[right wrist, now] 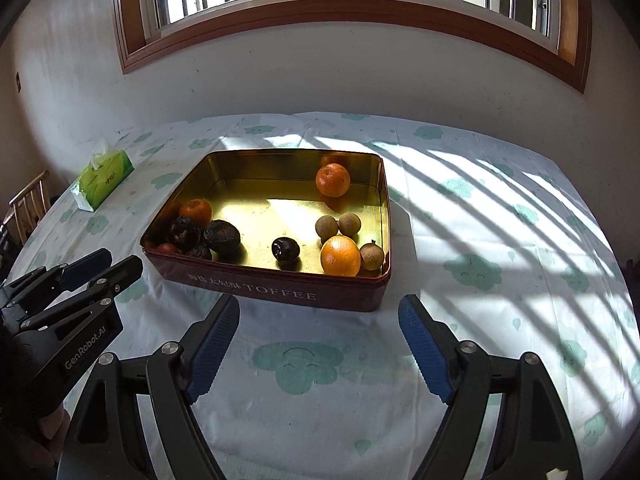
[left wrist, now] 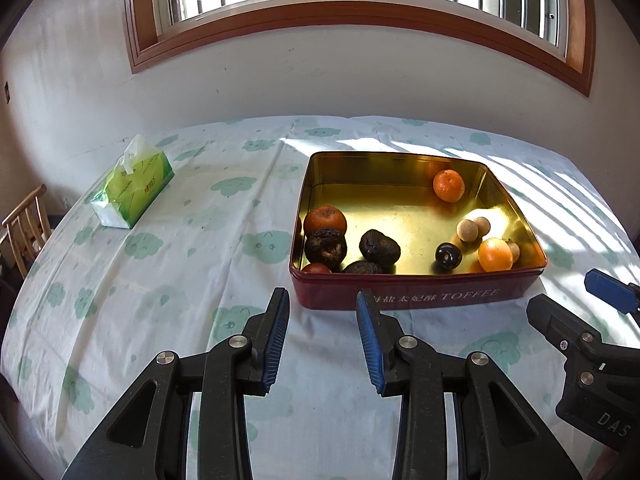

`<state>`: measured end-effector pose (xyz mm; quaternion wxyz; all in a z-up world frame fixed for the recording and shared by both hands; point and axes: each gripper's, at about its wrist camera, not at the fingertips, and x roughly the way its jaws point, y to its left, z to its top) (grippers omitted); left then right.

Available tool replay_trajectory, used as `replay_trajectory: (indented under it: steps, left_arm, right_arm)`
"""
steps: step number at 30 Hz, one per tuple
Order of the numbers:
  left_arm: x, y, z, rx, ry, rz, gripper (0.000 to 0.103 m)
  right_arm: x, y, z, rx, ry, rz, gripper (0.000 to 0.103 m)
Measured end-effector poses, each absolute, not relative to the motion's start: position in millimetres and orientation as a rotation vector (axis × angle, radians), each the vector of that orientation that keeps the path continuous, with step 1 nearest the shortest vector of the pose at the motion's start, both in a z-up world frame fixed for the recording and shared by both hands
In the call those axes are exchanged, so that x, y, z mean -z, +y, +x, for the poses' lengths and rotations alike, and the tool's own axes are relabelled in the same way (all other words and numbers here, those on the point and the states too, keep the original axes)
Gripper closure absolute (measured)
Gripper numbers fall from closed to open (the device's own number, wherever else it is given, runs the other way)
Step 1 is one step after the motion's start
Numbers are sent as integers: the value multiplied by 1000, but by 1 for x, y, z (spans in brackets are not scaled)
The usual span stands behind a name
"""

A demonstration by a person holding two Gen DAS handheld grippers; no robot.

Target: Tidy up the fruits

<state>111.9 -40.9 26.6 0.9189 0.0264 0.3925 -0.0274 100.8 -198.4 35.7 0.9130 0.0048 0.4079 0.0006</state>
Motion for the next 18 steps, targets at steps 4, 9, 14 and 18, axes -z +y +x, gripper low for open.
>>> replay_trajectory:
  steps: [4,9,14,18]
  left_arm:
    - [-27,-39,100,53,813,42,66]
    - [-29,-39,89,56,808,46,66]
    - [-32,-37,82,52,801,46,66]
    - [-34,-36,80,53,801,42,66]
  right_arm:
    - [-35,-197,90,3,838,7,24]
    - [-37,-192,81,3,831,3,24]
    - [-39,-187,77,3,823,-10,23]
    - [-39,-184,75,-2,821,-17,23]
